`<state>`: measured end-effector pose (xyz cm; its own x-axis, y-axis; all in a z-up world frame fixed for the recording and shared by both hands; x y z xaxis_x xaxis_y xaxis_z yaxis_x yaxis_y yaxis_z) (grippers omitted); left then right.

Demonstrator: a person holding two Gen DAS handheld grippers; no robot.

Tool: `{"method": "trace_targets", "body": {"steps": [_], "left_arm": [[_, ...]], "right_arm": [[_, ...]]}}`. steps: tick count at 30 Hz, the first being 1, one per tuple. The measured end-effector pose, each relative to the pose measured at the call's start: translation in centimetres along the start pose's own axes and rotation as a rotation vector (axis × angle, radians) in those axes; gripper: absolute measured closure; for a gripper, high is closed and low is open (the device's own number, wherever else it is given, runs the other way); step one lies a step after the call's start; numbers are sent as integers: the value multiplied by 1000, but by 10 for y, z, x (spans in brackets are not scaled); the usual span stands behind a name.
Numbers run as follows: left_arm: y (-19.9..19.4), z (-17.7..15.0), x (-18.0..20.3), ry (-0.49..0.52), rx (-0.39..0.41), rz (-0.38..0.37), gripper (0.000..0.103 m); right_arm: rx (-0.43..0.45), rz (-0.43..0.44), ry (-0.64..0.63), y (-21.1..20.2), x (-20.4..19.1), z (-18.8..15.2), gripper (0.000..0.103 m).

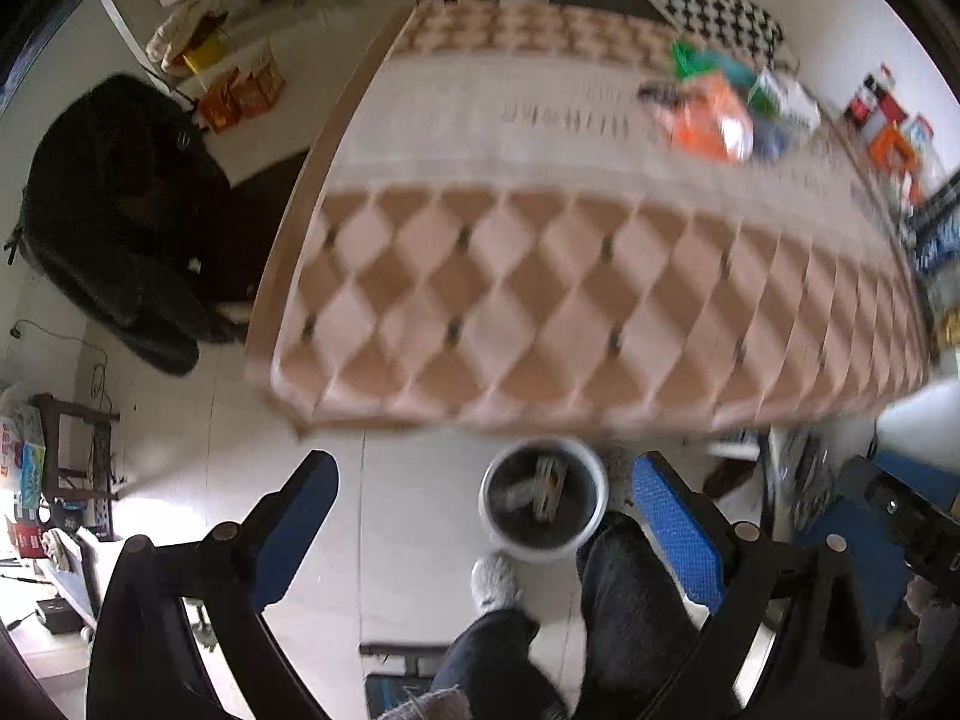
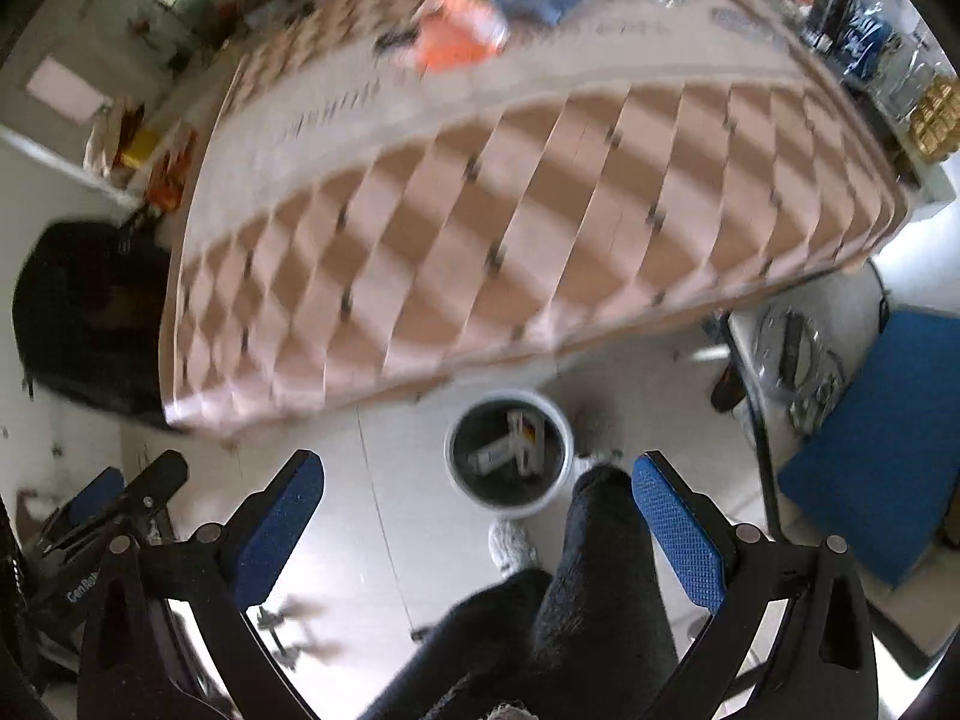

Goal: Collect trash
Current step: 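Move both tools back over the table, then grasp the orange snack bag with the left tool while the right tool grasps a torn cardboard piece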

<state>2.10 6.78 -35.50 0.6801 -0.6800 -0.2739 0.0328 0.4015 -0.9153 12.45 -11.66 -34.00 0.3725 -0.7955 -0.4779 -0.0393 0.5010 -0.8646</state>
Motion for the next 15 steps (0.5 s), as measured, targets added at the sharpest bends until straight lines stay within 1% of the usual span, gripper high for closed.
{"method": "trace_targets", "body": {"steps": [2, 3, 5, 6, 7, 8, 9, 11, 12, 14, 15], "left_arm": [[-2, 33, 16, -16, 12, -14, 2], [-1, 51, 26, -24, 10, -26, 2], [3, 92, 55, -51, -6, -57, 2], [5, 104, 62, -61, -13, -67, 2], [11, 125, 78, -79, -31, -83, 2], [18, 145, 94, -101, -53, -100, 2], [24, 163, 106, -119, -71, -111, 3], [40, 192, 127, -145, -114, -115, 3], [48, 205, 142, -155, -143, -118, 3], [68, 228, 160, -178, -188, -120, 4], [72, 234, 167, -186, -202, -121, 4]], "right_arm": [[29, 3, 33, -8, 15, 39, 0], [35, 6, 47, -9, 26, 53, 0], [53, 11, 79, -13, 45, 98, 0], [60, 9, 87, -14, 56, 122, 0], [71, 2, 97, -13, 69, 154, 0], [72, -2, 102, -12, 78, 173, 0], [72, -2, 109, -8, 89, 206, 0], [66, -14, 123, 0, 106, 251, 0], [53, -7, 134, 9, 115, 284, 0], [42, -9, 145, 21, 125, 324, 0], [39, -6, 139, 28, 126, 348, 0]]}}
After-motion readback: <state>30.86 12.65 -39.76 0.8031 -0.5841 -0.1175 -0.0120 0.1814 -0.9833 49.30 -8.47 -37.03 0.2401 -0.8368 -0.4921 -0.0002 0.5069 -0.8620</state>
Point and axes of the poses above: each gripper's, at about its wrist camera, not at the fingertips, and y roughly the way its jaws point, x to its right, z to its top, the point moved 9 cm from there along y, roughly the way its jaws point, and after that the axes turned 15 degrees about z, right-handed, at the moved point
